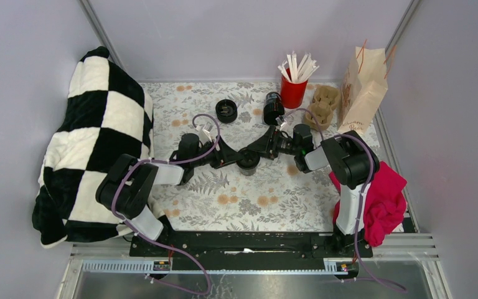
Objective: Pack the takeout coffee
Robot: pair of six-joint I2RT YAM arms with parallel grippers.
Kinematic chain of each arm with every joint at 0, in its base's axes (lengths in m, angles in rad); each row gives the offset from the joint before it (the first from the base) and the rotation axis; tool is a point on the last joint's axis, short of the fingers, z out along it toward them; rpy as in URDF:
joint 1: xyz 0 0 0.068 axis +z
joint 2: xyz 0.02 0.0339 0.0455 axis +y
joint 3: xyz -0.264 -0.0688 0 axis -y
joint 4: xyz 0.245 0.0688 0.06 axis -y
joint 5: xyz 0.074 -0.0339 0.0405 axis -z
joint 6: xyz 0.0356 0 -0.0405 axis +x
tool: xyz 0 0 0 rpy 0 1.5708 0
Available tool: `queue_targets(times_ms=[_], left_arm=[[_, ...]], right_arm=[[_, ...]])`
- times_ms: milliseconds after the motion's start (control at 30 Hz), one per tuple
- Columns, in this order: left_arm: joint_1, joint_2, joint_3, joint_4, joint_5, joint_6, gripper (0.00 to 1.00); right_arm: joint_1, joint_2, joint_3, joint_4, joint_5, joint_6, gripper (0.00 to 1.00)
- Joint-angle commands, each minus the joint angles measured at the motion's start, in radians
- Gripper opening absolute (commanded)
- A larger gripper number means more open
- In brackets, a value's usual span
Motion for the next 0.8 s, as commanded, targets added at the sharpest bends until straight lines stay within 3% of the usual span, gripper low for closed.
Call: queue_targets(times_ms=[0, 133, 300, 367, 533, 767], left_arm=[[0.0, 0.042, -0.059, -0.329, -0.143, 0.128, 0.66], [-0.013, 0.029, -0.032, -0.373, -0.154, 0.145, 0.66], [-0.042, 0.045, -0.005, -0.382, -0.161, 0.144, 0.65], [-0.046, 0.052, 0.002, -0.385, -0.162, 0.144, 0.65], [-0.046, 0.05, 0.008, -0.399, -0.172, 0.151, 0.65], [-0.048, 0.056, 0.011, -0.405, -0.178, 0.153, 0.65]], right_arm=[[0.005, -0.023, 0.003, -0.319, 0.016, -0.123, 0.79], [-0.036, -0.177, 0.019, -0.35, -0.07, -0.101, 0.9], [-0.103, -0.233, -0.054, -0.286, -0.126, -0.041, 0.91], [-0.113, -0.214, -0.085, -0.185, -0.157, 0.023, 0.9], [-0.111, -0.151, -0.1, -0.075, -0.173, 0.081, 0.72], [-0.096, -0.114, -0.097, -0.091, -0.164, 0.054, 0.61]])
